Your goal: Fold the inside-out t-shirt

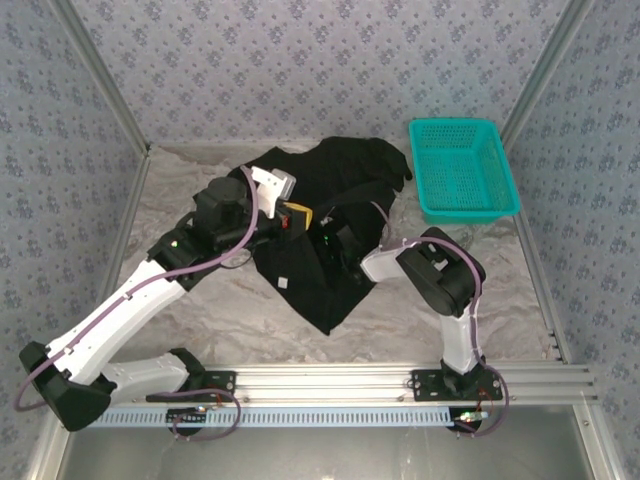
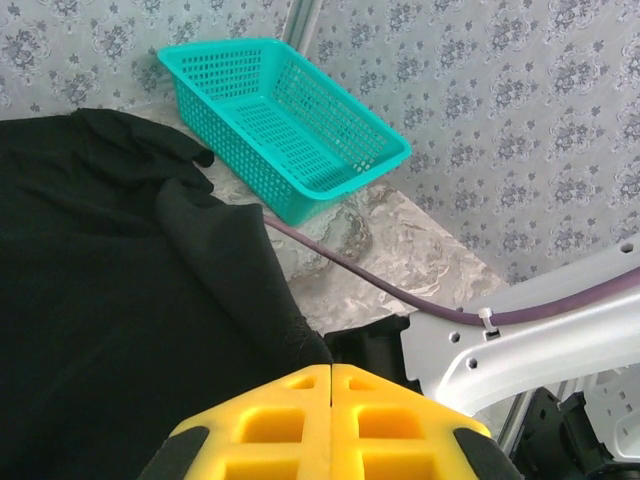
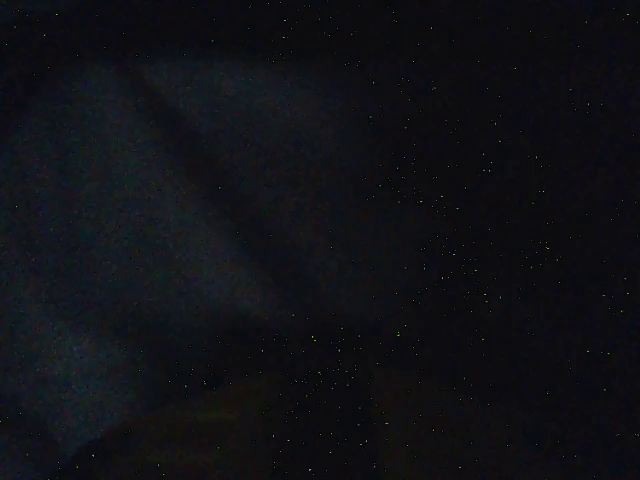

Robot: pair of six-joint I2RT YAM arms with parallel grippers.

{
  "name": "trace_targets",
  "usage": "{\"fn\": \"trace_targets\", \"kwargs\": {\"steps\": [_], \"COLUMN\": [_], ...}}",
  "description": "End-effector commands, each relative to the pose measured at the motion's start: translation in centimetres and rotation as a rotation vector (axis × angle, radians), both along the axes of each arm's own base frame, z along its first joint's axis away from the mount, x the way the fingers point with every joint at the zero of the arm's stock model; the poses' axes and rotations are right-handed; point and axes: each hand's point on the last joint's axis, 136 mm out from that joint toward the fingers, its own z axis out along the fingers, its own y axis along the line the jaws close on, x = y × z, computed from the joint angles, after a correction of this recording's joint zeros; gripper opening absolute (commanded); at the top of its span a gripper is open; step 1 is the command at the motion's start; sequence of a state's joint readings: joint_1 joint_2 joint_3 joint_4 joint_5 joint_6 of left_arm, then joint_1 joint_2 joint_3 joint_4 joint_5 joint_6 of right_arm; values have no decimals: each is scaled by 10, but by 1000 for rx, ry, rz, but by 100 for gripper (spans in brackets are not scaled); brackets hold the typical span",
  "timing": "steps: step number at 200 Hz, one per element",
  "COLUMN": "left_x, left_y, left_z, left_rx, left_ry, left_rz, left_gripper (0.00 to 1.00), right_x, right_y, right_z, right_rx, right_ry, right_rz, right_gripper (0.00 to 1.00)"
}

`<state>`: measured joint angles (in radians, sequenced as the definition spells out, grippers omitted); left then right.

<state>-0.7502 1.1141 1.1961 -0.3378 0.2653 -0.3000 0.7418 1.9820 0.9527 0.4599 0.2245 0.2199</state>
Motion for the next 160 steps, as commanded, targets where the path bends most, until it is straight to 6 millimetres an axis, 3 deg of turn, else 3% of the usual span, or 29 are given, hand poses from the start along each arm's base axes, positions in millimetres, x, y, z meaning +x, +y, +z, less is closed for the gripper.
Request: {"fn": "trace_targets", "kwargs": {"steps": [1, 39, 58, 95, 121, 139, 142, 160], "left_x": [-6, -22, -42, -83, -103, -110, -110, -118], "left_y": [-14, -37, -50, -68, -81, -93, -95, -111], "left_z": [24, 50, 67, 75, 69, 57, 54, 37], "left_rx": [-48, -102, -147, -180, -180, -162, -160, -135], "left_ry": [-52, -87, -110, -147, -140, -116, -111, -80], "left_rz": [-47, -144, -236, -391, -462, -491, -495, -529], "left_gripper": [0, 0, 0, 0, 0, 0, 0, 0], "right_x": [-1, 1, 17, 51, 60, 63, 57, 46], "right_y": [19, 40, 41, 36, 31, 28, 22, 20], "right_z": [7, 1, 11, 25, 29, 48, 39, 50], "right_rx": [-26, -73, -37, 45, 142, 215, 209, 318], "right_ry": [-42, -59, -60, -13, 3, -29, -11, -10], "right_rz": [31, 41, 10, -60, -80, -67, -62, 8], "right_gripper": [32, 34, 34, 34, 35, 37, 38, 43]}}
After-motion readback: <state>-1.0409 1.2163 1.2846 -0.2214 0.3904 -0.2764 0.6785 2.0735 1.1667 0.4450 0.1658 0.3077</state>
